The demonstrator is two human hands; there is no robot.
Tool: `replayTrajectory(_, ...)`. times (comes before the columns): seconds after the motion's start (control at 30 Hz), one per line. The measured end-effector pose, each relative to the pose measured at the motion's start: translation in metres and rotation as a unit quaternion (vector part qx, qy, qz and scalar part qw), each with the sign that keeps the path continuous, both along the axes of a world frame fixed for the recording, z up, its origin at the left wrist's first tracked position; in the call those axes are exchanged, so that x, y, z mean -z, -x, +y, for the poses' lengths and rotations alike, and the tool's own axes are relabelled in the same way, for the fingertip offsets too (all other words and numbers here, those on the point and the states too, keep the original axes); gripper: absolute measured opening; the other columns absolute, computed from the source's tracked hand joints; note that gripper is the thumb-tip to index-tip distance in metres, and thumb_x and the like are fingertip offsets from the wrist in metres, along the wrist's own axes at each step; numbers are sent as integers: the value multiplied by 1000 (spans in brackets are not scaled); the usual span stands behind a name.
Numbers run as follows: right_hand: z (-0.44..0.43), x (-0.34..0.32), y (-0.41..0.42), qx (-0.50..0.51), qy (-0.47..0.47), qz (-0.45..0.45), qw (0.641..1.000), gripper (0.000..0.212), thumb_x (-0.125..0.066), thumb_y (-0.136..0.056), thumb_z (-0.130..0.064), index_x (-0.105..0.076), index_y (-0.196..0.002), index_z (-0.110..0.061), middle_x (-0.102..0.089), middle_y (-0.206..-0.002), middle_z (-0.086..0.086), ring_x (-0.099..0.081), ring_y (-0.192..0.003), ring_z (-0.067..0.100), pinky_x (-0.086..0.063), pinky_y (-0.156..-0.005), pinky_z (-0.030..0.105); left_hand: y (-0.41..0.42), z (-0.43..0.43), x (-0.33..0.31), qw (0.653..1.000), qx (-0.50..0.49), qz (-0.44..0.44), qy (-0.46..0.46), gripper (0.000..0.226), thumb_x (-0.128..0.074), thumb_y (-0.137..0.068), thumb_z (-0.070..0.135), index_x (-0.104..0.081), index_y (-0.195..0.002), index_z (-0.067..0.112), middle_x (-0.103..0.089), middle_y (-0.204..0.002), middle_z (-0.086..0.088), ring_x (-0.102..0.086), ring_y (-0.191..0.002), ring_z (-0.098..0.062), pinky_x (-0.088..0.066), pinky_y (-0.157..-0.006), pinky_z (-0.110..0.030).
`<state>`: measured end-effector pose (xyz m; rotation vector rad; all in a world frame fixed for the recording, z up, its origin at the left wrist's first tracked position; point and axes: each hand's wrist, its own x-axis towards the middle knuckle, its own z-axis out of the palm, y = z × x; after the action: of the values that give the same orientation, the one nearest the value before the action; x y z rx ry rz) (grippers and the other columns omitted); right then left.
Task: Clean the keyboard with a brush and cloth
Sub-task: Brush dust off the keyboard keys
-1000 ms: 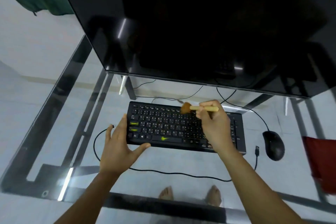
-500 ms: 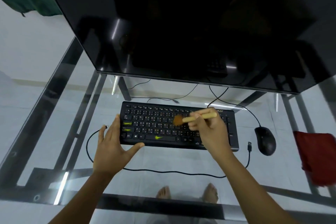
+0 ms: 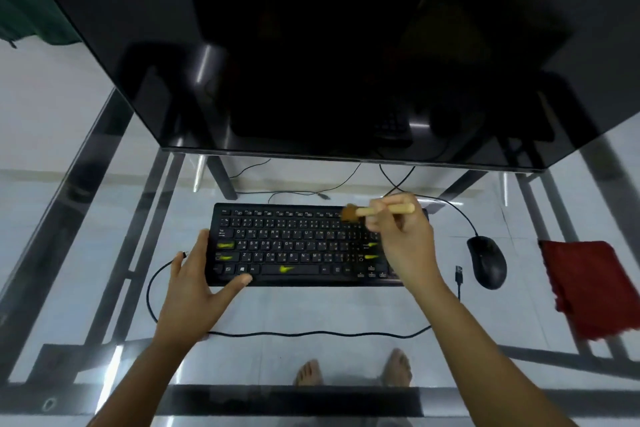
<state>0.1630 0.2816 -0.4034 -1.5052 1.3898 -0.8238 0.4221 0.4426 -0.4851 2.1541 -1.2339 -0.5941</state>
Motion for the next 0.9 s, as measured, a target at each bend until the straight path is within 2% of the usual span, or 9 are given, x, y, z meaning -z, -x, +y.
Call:
replayTrajectory(0.07, -2, -2, 1, -108, -148, -18, 983, 9, -53, -99, -13, -60, -95, -8, -73, -90, 9, -72, -73, 15, -60, -71, 28, 0, -5, -7, 999, -12, -35, -10, 96, -63, -75, 65, -24, -149, 18, -45, -142, -3, -28, -139, -30, -24, -114, -56)
replayTrajectory(0.2, -2, -1, 5, -35, -9, 72, 997, 14, -54, -98, -18, -58, -87, -25, -72, -82, -4, -70, -73, 7, -57, -69, 19, 14, -27, -22, 991, 28, -126, 27, 87, -59, -81, 59, -29, -145, 9, -40, -147, -13, -28, -142, -28, -13, -118, -53)
replayTrajectory(0.3, -4, -1, 12, -101, -115, 19, 988, 12, -54, -98, -16, -59, -88, -18, -72, -84, 5, -70, -67, 11, -58, -64, 23, 41, -48, -25, 983, 110, -138, 42, 90, -47, -84, 68, -26, -148, 8, -34, -152, -12, -24, -144, -25, -12, -119, -50)
replayTrajectory(0.37, 1, 2, 16, -143, -119, 82, 979, 10, -56, -98, -21, -59, -89, -20, -72, -83, 2, -69, -66, 5, -56, -62, 20, 64, -60, -22, 974, 175, -142, 27, 94, -40, -84, 72, -20, -151, 11, -26, -157, -7, -14, -147, -18, -8, -120, -47)
replayTrajectory(0.47, -5, 9, 25, 31, 11, 60, 998, 10, -56, -98, -25, -58, -88, -22, -72, -81, -3, -70, -71, 4, -55, -71, 18, 95, -76, -17, 959, 243, -143, -3, 99, -33, -83, 76, -5, -154, 14, -5, -161, 0, 7, -147, -10, 3, -120, -40)
replayTrajectory(0.57, -10, 9, 26, -13, -65, -15, 998, 10, -59, -97, -24, -62, -92, -16, -74, -84, 2, -74, -78, 13, -59, -82, 31, 114, -87, -12, 953, 267, -144, -25, 103, -34, -80, 77, 4, -153, 15, 5, -161, 2, 15, -146, -10, 8, -119, -40)
replayTrajectory(0.67, -19, 6, 34, 66, 11, 27, 997, 12, -55, -97, -15, -60, -87, -18, -73, -81, -1, -72, -77, 15, -54, -74, 15, 127, -95, -10, 948, 282, -145, -38, 104, -36, -79, 76, 5, -153, 15, 6, -161, 1, 15, -146, -11, 9, -118, -41)
replayTrajectory(0.8, -28, 5, 55, 30, -58, -13, 998, 12, -54, -98, -14, -61, -95, -4, -72, -83, 8, -73, -79, 25, -60, -77, 30, 136, -103, -11, 938, 298, -169, -47, 107, -33, -79, 79, 11, -152, 15, 13, -161, 1, 20, -145, -12, 12, -118, -42)
replayTrajectory(0.9, -24, 7, 66, 98, 13, 66, 993, 13, -55, -97, -14, -59, -87, -19, -69, -82, -3, -69, -78, 15, -52, -72, 16, 141, -108, -11, 940, 297, -159, -55, 112, -33, -75, 83, 13, -152, 16, 15, -160, 2, 21, -145, -12, 14, -117, -42)
